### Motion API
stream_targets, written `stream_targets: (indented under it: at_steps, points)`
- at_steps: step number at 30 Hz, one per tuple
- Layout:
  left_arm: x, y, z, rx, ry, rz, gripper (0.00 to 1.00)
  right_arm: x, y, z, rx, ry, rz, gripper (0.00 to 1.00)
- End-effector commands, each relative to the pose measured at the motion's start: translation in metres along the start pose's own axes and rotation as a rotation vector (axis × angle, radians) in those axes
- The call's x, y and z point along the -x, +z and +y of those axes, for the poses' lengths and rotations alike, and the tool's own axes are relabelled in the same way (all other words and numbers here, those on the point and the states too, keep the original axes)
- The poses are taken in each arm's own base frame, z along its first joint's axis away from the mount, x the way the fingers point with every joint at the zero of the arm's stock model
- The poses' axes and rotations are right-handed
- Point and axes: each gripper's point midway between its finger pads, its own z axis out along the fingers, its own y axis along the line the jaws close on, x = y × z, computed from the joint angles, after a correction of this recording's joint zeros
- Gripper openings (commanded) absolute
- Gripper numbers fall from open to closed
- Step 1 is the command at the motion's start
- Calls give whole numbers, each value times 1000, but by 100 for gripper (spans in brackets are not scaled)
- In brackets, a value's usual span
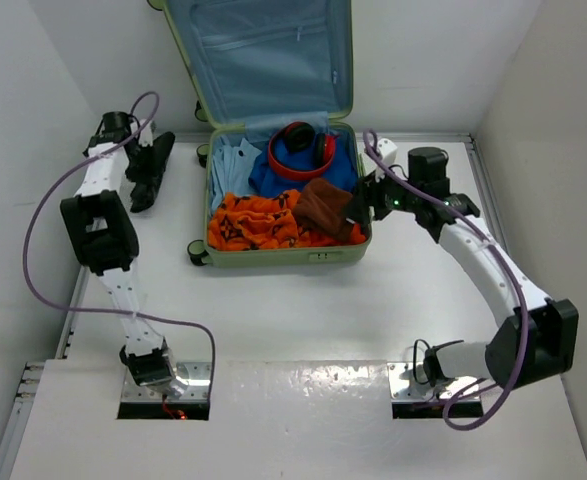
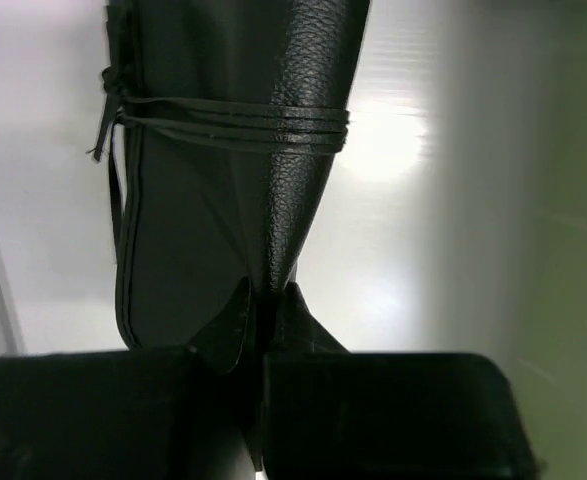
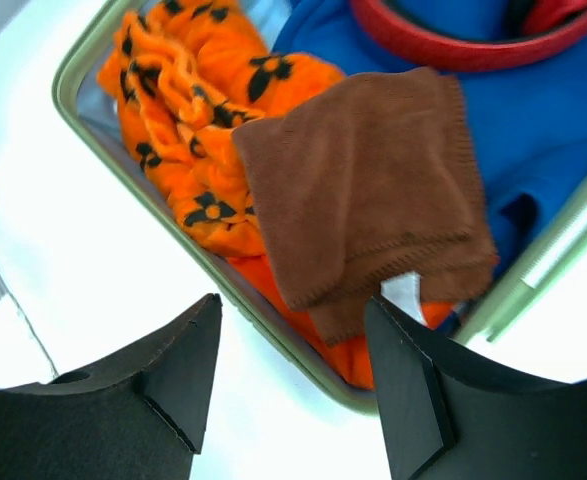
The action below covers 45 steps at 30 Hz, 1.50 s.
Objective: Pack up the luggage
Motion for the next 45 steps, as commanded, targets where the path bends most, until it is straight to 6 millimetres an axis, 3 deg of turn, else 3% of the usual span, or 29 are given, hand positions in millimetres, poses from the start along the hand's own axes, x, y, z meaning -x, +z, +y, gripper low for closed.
stream_targets:
  at_steps: [1,2,3,5,7,9,11,13,14,15,20,21,23,27,29,31,32,33,35,36,37,40,41,45]
  points:
    - [67,-118,-83,-162,-13,-263,0,13,-21,-4,-42,37,-69,58]
    - [75,-146,-110,-196,-7,-309,0,12,-28,-6,-55,52,-82,58]
    - [78,-157,-120,-197,-12,-330,0,9,-30,-8,-62,60,-82,58]
    - [78,-172,-143,-230,-44,-342,0,8,-39,-7,-72,62,-97,58]
    - [74,-185,-180,-327,-32,-332,0,3,-45,-9,-79,77,-99,58]
    - [66,-185,-207,-443,-35,-319,0,-4,-48,-9,-82,90,-90,58]
    - [63,-203,-247,-684,27,-340,0,-3,-52,-11,-86,95,-102,58]
    - [42,-208,-273,-885,-24,-270,0,-7,-56,-12,-91,104,-103,58]
    - [44,-207,-276,-909,-46,-278,0,-8,-57,-12,-88,100,-104,58]
    - [32,-201,-285,-964,-72,-215,0,-11,-58,-15,-96,114,-100,58]
    - [6,-178,-300,-1155,-191,-90,0,-15,-62,-18,-96,127,-92,58]
    - [1,-165,-302,-1169,-227,-54,0,-17,-62,-18,-95,130,-88,58]
    - [-4,-148,-299,-1132,-249,-43,0,-19,-62,-20,-97,130,-81,58]
    - [2,-124,-279,-995,-282,-90,15,-14,-62,-20,-99,126,-82,58]
    - [7,-119,-266,-899,-302,-123,15,-14,-63,-22,-103,129,-81,58]
    - [-8,-108,-255,-799,-326,-92,6,-13,-62,-23,-101,129,-82,58]
    - [-11,-111,-252,-780,-330,-100,0,-13,-62,-23,-100,129,-82,58]
    - [-5,-131,-255,-773,-306,-156,0,-14,-62,-22,-99,131,-80,58]
    - [-6,-142,-251,-703,-301,-226,0,-14,-61,-22,-98,132,-80,58]
    - [2,-163,-252,-694,-284,-290,0,-13,-63,-21,-99,127,-86,58]
    - [5,-170,-253,-675,-270,-321,0,-14,-62,-21,-98,135,-83,58]
    - [-3,-167,-265,-577,-231,-294,0,-14,-61,-20,-93,138,-88,58]
    - [-18,-153,-266,-520,-204,-223,0,-14,-60,-20,-94,137,-87,58]
    - [-30,-144,-279,-367,-144,-228,0,-11,-61,-20,-94,133,-90,58]
